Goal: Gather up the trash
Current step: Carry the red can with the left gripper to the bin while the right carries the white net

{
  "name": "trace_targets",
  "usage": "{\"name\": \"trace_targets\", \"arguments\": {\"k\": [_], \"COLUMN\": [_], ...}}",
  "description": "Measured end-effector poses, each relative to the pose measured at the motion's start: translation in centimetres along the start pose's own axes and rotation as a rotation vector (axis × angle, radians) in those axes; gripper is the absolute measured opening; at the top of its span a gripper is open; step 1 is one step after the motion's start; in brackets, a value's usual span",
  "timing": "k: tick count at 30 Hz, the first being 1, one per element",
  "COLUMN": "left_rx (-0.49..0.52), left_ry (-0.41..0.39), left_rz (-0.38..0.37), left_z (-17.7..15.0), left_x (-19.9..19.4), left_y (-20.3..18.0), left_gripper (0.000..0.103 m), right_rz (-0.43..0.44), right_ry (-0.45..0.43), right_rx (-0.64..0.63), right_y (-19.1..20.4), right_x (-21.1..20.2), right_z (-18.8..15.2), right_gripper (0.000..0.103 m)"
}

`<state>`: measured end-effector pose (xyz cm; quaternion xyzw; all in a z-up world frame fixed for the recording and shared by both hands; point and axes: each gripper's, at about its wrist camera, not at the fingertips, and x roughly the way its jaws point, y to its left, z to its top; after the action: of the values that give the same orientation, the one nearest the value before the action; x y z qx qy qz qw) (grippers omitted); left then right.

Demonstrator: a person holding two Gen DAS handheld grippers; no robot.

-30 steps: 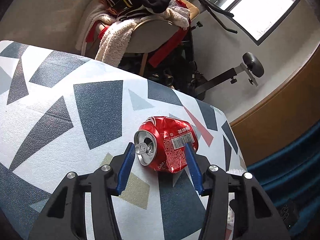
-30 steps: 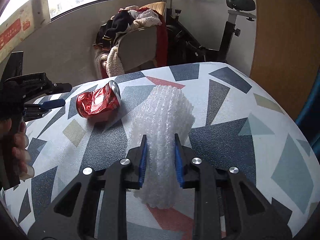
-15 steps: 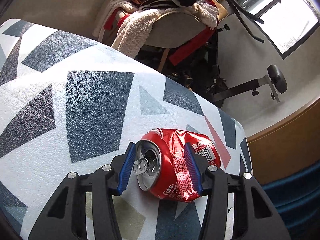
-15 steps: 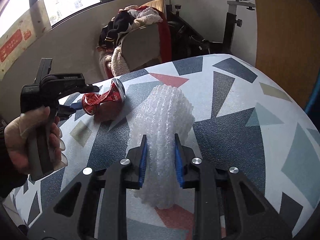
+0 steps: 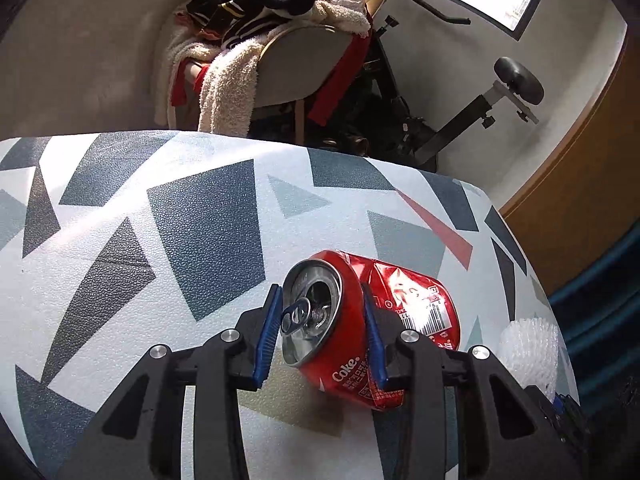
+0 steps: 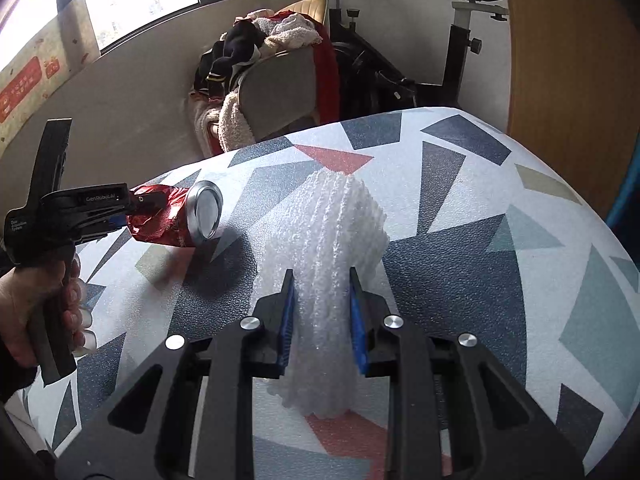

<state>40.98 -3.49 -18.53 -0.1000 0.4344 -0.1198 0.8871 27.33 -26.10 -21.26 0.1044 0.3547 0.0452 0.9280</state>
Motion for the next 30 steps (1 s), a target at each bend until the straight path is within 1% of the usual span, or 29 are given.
{"name": "trace_targets", "arguments": {"k": [1,3,5,10,13,17,25,30], "left_rx": [0.043,0.109,0.137,0.129,0.099,0.098,0.15,0.198], "left_ry": [0.005,0.013,0.02,0.017,0.025,0.03,0.033,0.035], "left_rz": [-0.001,0.002,0.008,0.016,0.0,-0.008,-0.013,-0.004], "left_z": [-0.4,-1.4,-2.3,-4.8,-6.8,-9.7,-16.6,-21.5], "left_x": [-0.8,-2.7,-4.5,-9.4,-12.1,-15.5,-21.4,-24.1], "left_y": [-0.1,-0.2,0.1,1.3,1.8,1.6,0.0,-1.2], "left_gripper": [0.037,0.037,0.037,0.037,0.037,0.037,0.038,0.038], "right_rz": [-0.019,-0.023,-0.027,-0.008,0.005,0.023,0.078,0.099], "right_ry": [-0.002,0.006,0.008,0.007,0.005,0.007,0.009,0.003], "right_rx": [-0.006,-0.007,-0.019,-0.038,-0.044,-0.043,-0.033,-0.072], "right_y": [0.2,0.6,1.3,3.1,4.1,5.0,6.7,8.0], "right_x": [-0.1,-0.3,-0.9,-3.5,-5.6,-8.6,-14.4,-17.2], "right_z": [0.0,0.2,0.1,-0.9,-1.8,-3.3,-6.8,-9.1], "right_gripper": [0.027,0.027,0.027,0.027,0.027,0.027,0.027,0.027]}}
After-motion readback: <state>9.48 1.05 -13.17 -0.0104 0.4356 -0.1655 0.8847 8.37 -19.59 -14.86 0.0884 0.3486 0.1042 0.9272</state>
